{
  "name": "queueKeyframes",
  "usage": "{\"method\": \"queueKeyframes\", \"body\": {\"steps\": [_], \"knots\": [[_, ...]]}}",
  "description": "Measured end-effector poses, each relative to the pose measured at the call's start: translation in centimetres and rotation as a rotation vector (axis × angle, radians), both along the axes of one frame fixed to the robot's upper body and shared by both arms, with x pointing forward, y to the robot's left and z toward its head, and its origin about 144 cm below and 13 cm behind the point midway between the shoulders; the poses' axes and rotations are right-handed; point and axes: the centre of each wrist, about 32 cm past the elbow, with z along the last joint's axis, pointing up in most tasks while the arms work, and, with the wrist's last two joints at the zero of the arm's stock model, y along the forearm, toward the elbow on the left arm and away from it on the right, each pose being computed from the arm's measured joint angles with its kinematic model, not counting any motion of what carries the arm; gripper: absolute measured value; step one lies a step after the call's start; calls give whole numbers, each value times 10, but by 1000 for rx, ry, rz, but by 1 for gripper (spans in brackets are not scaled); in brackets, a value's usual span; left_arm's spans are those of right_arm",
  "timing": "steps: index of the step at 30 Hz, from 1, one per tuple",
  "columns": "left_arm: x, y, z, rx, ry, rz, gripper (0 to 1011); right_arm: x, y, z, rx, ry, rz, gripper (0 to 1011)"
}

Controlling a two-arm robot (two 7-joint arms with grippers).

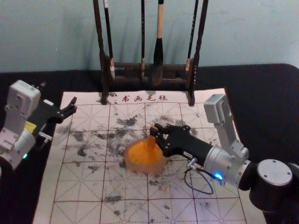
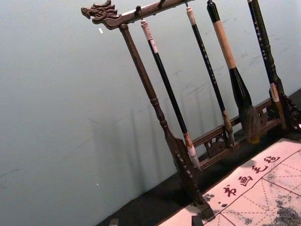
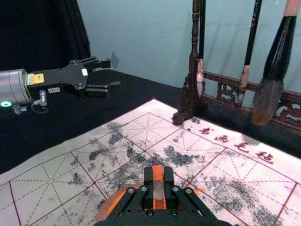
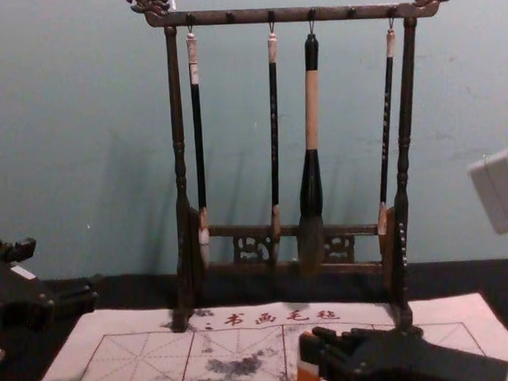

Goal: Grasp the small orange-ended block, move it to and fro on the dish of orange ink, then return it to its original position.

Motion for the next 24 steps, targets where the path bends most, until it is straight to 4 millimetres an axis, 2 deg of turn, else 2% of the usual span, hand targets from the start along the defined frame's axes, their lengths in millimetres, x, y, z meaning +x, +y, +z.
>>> {"method": "queueKeyframes", "body": {"steps": [13,24], "knots": [[0,0,0,0,0,0,1001,-9,-11,1,-11,15,17,126],[0,0,0,0,0,0,1002,-18,-6,2,-3,32,51,126]]}}
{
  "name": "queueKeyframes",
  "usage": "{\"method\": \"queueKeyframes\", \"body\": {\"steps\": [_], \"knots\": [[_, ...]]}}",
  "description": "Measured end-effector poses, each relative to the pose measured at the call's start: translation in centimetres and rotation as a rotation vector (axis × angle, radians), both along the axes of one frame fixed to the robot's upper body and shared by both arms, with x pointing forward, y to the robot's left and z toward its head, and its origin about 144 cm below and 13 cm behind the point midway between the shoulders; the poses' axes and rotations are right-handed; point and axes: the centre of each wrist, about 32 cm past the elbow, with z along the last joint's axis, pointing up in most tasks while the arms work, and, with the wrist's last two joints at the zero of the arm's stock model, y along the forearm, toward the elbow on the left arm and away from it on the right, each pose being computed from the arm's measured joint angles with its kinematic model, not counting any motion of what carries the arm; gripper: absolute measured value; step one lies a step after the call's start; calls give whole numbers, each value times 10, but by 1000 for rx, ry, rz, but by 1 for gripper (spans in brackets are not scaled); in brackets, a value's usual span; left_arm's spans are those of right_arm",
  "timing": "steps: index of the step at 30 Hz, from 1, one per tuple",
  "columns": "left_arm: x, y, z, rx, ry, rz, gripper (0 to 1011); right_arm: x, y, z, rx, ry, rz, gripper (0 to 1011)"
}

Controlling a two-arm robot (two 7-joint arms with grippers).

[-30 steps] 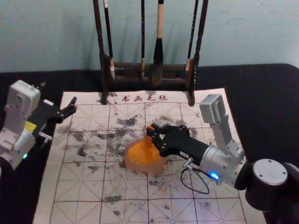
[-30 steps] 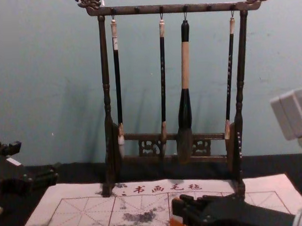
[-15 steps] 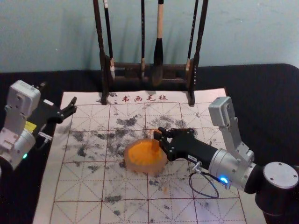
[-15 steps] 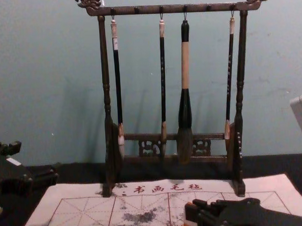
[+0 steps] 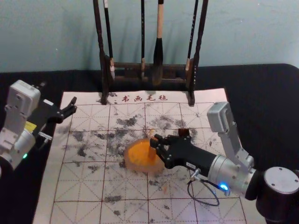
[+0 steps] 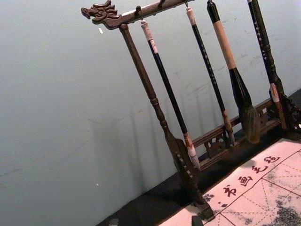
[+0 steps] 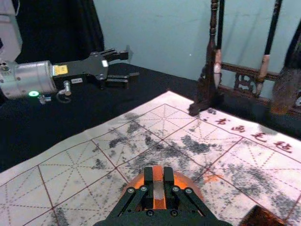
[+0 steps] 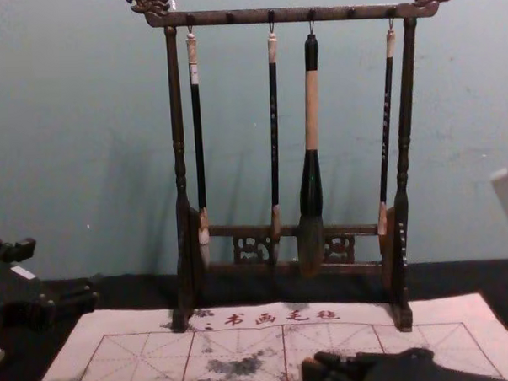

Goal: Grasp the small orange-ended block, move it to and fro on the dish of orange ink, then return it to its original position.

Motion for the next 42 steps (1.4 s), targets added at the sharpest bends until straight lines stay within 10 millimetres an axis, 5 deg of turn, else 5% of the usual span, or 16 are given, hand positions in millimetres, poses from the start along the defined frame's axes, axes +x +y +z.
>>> {"method": "queueKeyframes", "body": {"steps": [28,42], "knots": [[0,0,0,0,0,0,1001,15,30,-3,9,-8,4,126],[0,0,0,0,0,0,1001,24,24,-2,6,-17,-47,126]]}}
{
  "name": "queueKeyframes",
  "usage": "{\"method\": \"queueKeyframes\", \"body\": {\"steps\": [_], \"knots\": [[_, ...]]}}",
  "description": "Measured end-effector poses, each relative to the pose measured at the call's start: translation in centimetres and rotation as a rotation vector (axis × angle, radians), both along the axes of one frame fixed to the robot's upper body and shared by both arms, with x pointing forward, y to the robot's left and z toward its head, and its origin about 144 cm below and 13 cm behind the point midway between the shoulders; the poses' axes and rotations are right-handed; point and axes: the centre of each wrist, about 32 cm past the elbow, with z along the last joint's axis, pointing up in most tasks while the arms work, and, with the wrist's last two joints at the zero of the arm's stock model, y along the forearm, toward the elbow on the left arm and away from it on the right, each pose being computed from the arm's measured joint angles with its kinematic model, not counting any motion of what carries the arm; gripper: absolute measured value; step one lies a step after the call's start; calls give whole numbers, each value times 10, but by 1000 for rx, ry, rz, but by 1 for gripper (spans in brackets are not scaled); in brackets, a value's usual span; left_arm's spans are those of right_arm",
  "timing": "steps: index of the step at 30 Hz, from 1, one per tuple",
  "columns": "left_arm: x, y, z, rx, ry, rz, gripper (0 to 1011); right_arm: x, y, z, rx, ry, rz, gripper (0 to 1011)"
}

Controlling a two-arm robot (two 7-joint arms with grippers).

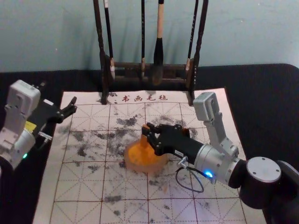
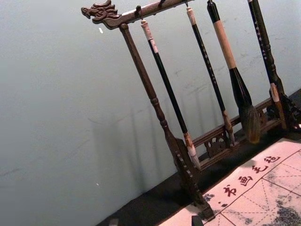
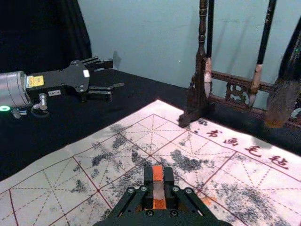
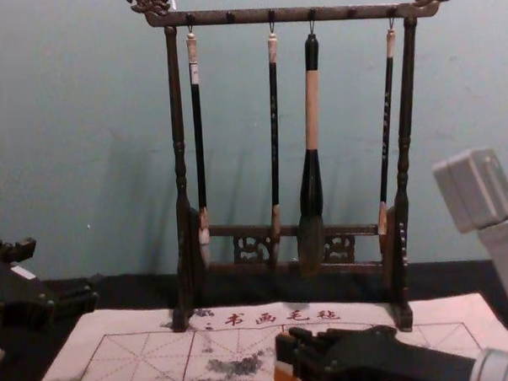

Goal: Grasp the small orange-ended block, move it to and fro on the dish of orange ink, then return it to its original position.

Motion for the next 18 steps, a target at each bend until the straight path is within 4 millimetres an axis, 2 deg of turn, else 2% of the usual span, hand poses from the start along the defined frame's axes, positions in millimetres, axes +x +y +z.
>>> {"method": "queueKeyframes", "body": {"steps": [18], "knots": [[0,0,0,0,0,0,1001,-10,-20,3,-1,10,-6,126]]}}
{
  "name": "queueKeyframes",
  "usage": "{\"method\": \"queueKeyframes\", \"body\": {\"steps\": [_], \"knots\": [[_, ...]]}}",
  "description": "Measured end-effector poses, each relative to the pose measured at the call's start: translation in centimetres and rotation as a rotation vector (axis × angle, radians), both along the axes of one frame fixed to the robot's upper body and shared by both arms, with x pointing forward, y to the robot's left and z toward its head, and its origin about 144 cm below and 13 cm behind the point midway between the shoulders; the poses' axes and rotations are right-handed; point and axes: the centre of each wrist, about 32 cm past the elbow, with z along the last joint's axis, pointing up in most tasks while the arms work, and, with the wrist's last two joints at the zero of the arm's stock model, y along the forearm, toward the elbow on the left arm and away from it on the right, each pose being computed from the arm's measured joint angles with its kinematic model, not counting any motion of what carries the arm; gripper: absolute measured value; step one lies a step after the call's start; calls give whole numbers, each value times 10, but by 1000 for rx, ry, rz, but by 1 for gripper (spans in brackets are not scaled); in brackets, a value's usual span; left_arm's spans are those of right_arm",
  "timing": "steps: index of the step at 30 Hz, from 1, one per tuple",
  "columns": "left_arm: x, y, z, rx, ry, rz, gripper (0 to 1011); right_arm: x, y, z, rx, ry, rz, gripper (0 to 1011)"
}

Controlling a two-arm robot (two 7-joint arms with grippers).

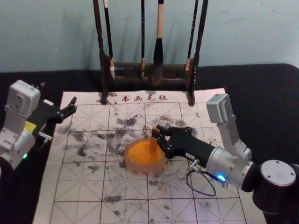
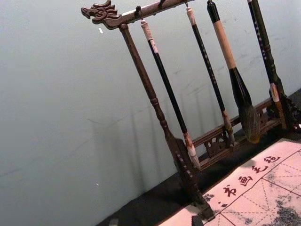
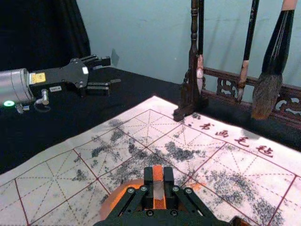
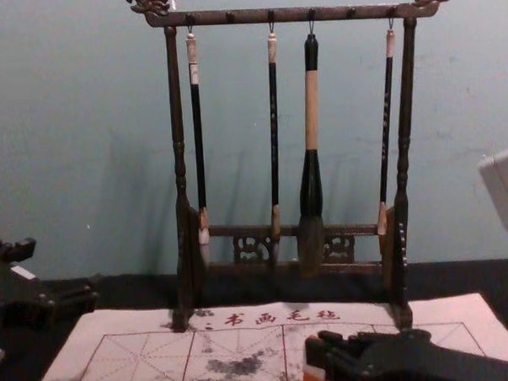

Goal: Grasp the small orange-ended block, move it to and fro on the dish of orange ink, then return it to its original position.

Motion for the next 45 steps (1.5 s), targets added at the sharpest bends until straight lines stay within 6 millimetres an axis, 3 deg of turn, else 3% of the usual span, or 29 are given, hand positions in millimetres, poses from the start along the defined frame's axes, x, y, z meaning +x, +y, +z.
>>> {"method": "queueKeyframes", "body": {"steps": [20,45], "knots": [[0,0,0,0,0,0,1001,-11,-6,-1,-4,20,21,126],[0,0,0,0,0,0,1001,-16,14,-3,10,43,76,126]]}}
